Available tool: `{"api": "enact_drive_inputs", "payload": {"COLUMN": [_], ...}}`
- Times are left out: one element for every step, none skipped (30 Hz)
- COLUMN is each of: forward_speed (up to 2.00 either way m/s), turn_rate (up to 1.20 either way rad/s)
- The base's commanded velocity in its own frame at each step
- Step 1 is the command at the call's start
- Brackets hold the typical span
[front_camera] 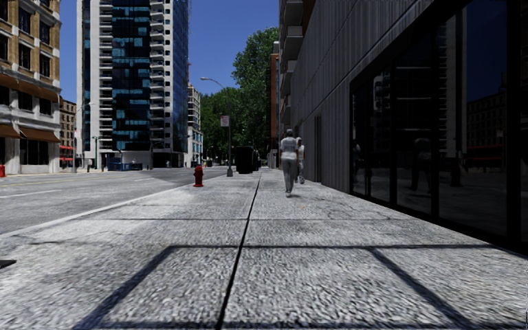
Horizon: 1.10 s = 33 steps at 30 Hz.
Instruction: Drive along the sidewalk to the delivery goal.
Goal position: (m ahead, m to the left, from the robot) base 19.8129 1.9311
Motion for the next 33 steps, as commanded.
{"api": "enact_drive_inputs", "payload": {"forward_speed": [2.0,2.0,2.0,2.0,2.0,2.0,2.0,2.0,2.0,2.0,2.0,2.0,2.0,2.0,2.0,2.0,2.0,2.0,2.0,2.0,2.0,2.0,2.0,2.0,2.0,2.0,2.0,2.0,2.0,2.0,2.0,2.0,2.0], "turn_rate": [0.0,0.0,0.0,0.0,0.0,0.0,0.0,0.0,0.0,0.0,0.11,0.11,0.25,0.4,0.48,0.51,0.51,0.51,0.51,0.51,0.35,0.35,0.1,0.0,0.0,0.0,0.0,0.0,0.0,0.0,0.0,0.0,0.0]}}
